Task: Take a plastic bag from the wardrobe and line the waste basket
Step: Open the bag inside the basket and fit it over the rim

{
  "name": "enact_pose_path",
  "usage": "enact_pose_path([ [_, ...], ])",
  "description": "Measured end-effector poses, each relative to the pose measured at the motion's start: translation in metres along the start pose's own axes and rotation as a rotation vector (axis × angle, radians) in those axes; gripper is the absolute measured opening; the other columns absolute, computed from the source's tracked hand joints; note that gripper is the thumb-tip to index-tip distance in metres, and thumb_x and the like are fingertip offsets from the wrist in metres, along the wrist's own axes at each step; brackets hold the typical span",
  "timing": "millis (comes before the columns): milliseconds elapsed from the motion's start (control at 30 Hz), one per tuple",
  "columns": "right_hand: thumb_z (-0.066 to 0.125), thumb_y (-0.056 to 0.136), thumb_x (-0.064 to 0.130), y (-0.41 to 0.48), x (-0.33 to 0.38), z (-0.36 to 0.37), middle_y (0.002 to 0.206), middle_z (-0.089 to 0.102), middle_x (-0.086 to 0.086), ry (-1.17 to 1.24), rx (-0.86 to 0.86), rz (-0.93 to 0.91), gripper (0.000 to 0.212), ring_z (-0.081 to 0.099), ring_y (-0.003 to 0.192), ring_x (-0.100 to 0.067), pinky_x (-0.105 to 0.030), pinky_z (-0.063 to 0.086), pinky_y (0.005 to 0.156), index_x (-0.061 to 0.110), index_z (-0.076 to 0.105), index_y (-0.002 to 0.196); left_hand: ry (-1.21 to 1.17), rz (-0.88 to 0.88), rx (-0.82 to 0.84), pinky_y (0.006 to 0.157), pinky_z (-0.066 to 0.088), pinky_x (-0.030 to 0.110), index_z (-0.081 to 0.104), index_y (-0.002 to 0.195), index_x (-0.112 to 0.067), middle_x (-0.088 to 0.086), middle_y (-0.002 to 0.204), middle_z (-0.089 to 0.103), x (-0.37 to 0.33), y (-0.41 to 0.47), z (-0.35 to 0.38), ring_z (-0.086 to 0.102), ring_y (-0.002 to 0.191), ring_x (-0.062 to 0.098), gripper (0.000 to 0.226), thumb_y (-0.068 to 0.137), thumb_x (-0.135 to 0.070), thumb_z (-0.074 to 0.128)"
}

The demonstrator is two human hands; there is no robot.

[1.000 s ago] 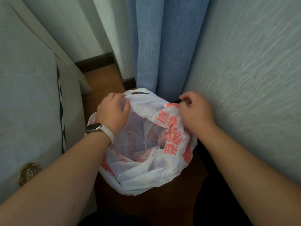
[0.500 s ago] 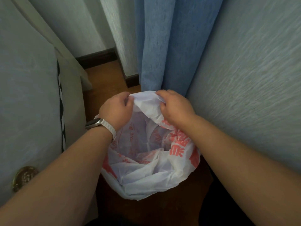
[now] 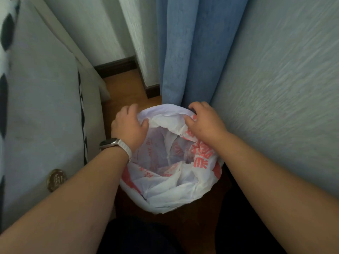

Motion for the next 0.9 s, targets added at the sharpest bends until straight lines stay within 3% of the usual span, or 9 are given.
enact_pose_path([
  [67,0.058,0.086,0.031,-0.025,-0.001,-0.008,0.118,0.054,-0.007,0.047,-0.078,-0.027,0.035,0.054,0.106,-0.027,-0.041,0.047,0.09,0.017,0.056,0.119,-0.068,0.057,-0.067,0.102,0.04,0.046,0.044,0.138,-0.018,0.009,0.142,0.046,-0.018,-0.018,-0.01,0.044,0.128,0.029,0.053,0.09,-0.035,0.058],
  [133,0.06,0.084,0.031,-0.049,-0.008,-0.011,0.122,0.051,-0.006,0.067,-0.115,-0.043,0.04,0.053,0.11,-0.027,-0.041,0.046,0.095,0.02,0.055,0.122,-0.134,0.171,-0.022,0.101,0.043,0.042,0.05,0.134,-0.02,0.006,0.138,0.05,-0.04,-0.04,-0.01,0.049,0.124,0.025,0.046,0.091,-0.036,0.058],
  [267,0.061,0.082,0.025,-0.059,-0.024,-0.016,0.126,0.045,-0.009,0.073,-0.027,0.065,0.048,0.052,0.111,-0.029,-0.037,0.045,0.093,0.021,0.049,0.128,-0.147,0.375,0.4,0.081,0.054,0.04,0.063,0.112,-0.025,-0.006,0.102,0.066,-0.074,-0.084,0.008,0.061,0.089,0.012,0.033,0.092,-0.05,0.054],
  [333,0.059,0.084,0.024,-0.06,-0.025,-0.012,0.124,0.046,-0.011,0.053,0.02,0.08,0.05,0.054,0.107,-0.031,-0.036,0.045,0.087,0.022,0.046,0.132,-0.092,0.447,0.478,0.077,0.054,0.036,0.065,0.109,-0.027,-0.01,0.096,0.066,-0.081,-0.101,0.009,0.06,0.082,0.008,0.037,0.09,-0.058,0.053],
  [467,0.053,0.089,0.024,-0.071,-0.029,0.004,0.127,0.049,-0.009,0.151,0.062,0.097,0.058,0.055,0.108,-0.029,-0.036,0.046,0.086,0.033,0.033,0.142,-0.045,0.459,0.588,0.078,0.047,0.026,0.055,0.124,-0.033,-0.015,0.105,0.055,-0.077,-0.126,0.016,0.052,0.085,0.004,0.048,0.086,-0.062,0.057],
  [533,0.05,0.089,0.018,-0.072,-0.035,0.003,0.126,0.054,-0.01,0.214,0.001,0.1,0.055,0.057,0.109,-0.03,-0.035,0.047,0.089,0.032,0.036,0.14,-0.041,0.447,0.636,0.08,0.046,0.026,0.052,0.128,-0.032,-0.014,0.11,0.054,-0.078,-0.135,0.025,0.052,0.089,0.006,0.051,0.086,-0.06,0.058],
  [633,0.05,0.09,0.009,-0.074,-0.051,-0.003,0.125,0.06,-0.009,0.301,-0.113,0.206,0.048,0.057,0.111,-0.028,-0.022,0.038,0.082,0.024,0.045,0.136,-0.011,0.437,0.72,0.089,0.048,0.034,0.055,0.127,-0.029,-0.007,0.12,0.058,-0.08,-0.141,0.04,0.055,0.101,0.015,0.049,0.087,-0.055,0.062],
  [733,0.049,0.088,0.003,-0.079,-0.062,-0.006,0.123,0.062,-0.008,0.373,-0.192,0.281,0.049,0.059,0.111,-0.025,-0.016,0.035,0.079,0.02,0.048,0.134,0.132,0.524,0.686,0.083,0.051,0.04,0.063,0.114,-0.026,-0.002,0.108,0.065,-0.08,-0.138,0.045,0.06,0.093,0.022,0.036,0.087,-0.049,0.059],
  [900,0.052,0.087,0.006,-0.08,-0.066,-0.012,0.117,0.064,-0.006,0.478,-0.237,0.342,0.045,0.061,0.106,-0.024,-0.026,0.046,0.084,0.02,0.049,0.129,0.207,0.508,0.575,0.073,0.053,0.038,0.062,0.105,-0.027,0.001,0.097,0.067,-0.081,-0.134,0.038,0.061,0.084,0.025,0.023,0.086,-0.038,0.056],
])
Point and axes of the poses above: each hand's wrist, its own y-axis towards the middle knuckle, its own z-axis out of the palm, x = y × z, the point moved 6 cm from there along y, towards the middle knuckle
